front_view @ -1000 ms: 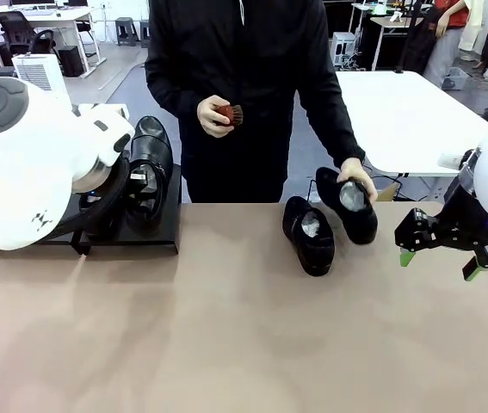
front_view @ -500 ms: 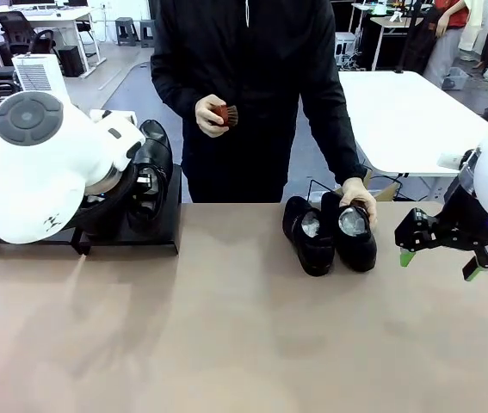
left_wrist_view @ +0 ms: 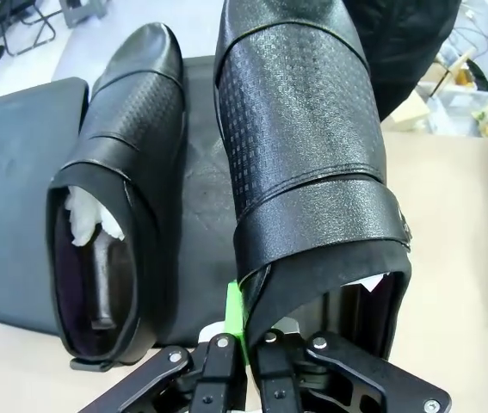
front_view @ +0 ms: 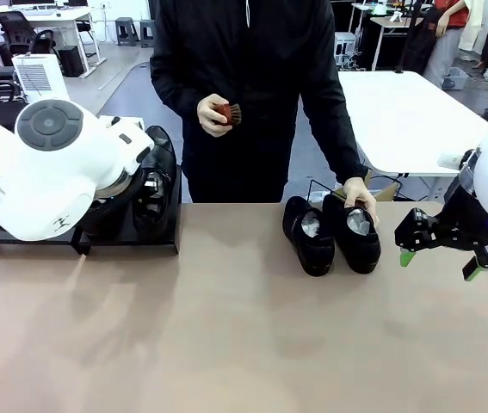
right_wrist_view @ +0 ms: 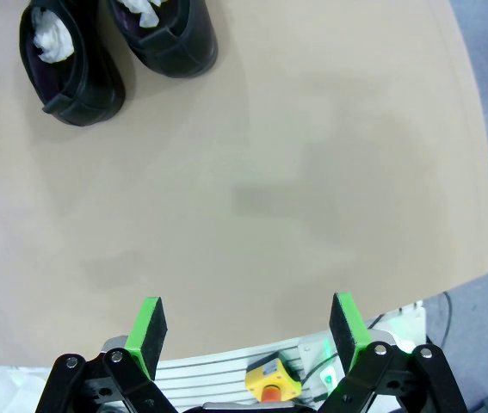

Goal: Organize the shoes by placing them on the stand.
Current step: Place the Shoe from the middle of the table onto the Shoes Stand.

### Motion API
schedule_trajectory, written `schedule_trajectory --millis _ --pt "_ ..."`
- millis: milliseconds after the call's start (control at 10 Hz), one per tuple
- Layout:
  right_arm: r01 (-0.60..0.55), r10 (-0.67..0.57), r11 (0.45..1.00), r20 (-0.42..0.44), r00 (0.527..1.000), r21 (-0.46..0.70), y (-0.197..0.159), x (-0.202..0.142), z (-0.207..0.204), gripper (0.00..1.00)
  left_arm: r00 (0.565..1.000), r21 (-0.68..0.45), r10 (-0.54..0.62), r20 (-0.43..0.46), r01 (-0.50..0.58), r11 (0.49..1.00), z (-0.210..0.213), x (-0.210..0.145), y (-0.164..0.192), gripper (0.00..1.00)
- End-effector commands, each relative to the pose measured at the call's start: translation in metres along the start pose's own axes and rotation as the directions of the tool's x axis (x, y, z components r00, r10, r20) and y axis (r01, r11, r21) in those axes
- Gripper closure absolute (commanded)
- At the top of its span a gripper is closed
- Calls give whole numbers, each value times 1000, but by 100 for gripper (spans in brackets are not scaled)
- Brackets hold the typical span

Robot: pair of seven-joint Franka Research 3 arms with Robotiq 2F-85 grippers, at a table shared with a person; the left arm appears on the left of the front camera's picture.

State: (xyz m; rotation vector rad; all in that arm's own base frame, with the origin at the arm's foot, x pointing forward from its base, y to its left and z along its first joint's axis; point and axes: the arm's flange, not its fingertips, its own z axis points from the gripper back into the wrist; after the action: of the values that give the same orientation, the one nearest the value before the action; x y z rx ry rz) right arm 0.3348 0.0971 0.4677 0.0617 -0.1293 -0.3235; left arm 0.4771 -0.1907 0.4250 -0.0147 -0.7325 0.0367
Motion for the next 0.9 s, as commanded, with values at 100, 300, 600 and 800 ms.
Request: schedule_trajectory --millis 100,300,600,800 --pt "-13 13 1000 -7 1000 18 0 0 0 0 999 17 17 36 -17 1000 -34 4 -15 100" --pt "-13 13 1000 -7 1000 18 0 0 0 0 999 23 26 26 -27 999 -38 3 -14 100" --pt "-13 13 1000 -7 1000 18 0 0 0 0 1000 34 24 18 -24 999 -46 3 -15 100" --pt "-13 13 1000 -7 1000 18 0 0 0 0 1000 55 16 25 -17 998 -49 5 -16 68"
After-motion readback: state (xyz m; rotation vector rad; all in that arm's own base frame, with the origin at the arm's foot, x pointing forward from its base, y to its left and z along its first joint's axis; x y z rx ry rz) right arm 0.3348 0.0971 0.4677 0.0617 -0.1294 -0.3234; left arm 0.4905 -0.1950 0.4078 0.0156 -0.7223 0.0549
